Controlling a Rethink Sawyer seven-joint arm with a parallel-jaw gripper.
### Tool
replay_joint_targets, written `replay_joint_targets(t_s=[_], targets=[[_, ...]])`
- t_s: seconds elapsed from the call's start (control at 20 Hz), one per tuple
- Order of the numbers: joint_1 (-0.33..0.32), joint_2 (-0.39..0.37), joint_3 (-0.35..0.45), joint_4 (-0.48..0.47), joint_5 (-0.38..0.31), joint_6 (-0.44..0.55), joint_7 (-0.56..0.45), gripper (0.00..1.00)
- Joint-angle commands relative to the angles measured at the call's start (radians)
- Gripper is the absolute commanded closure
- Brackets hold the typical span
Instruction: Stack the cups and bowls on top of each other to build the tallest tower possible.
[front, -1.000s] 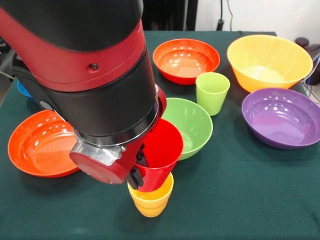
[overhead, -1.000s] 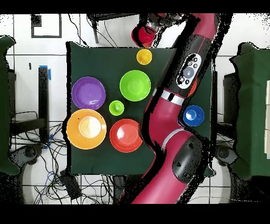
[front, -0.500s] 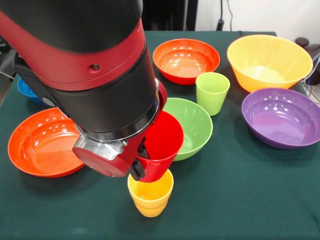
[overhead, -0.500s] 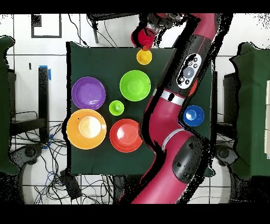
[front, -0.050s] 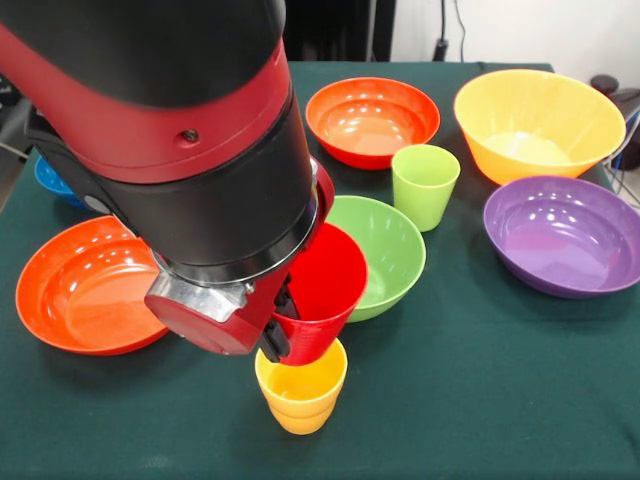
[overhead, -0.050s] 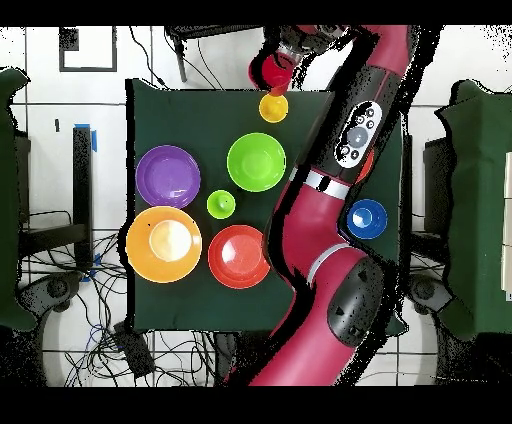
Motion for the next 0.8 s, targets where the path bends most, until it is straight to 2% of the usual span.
replay_joint_targets(t_s=[0.05,0.8], targets=[[0.002,0.014,-0.030,-0.103,-0.082,0.118,-0.229,1.00],[-0.018,0.029,-0.022,-0.103,-0.076,0.140,-0.256,1.00]])
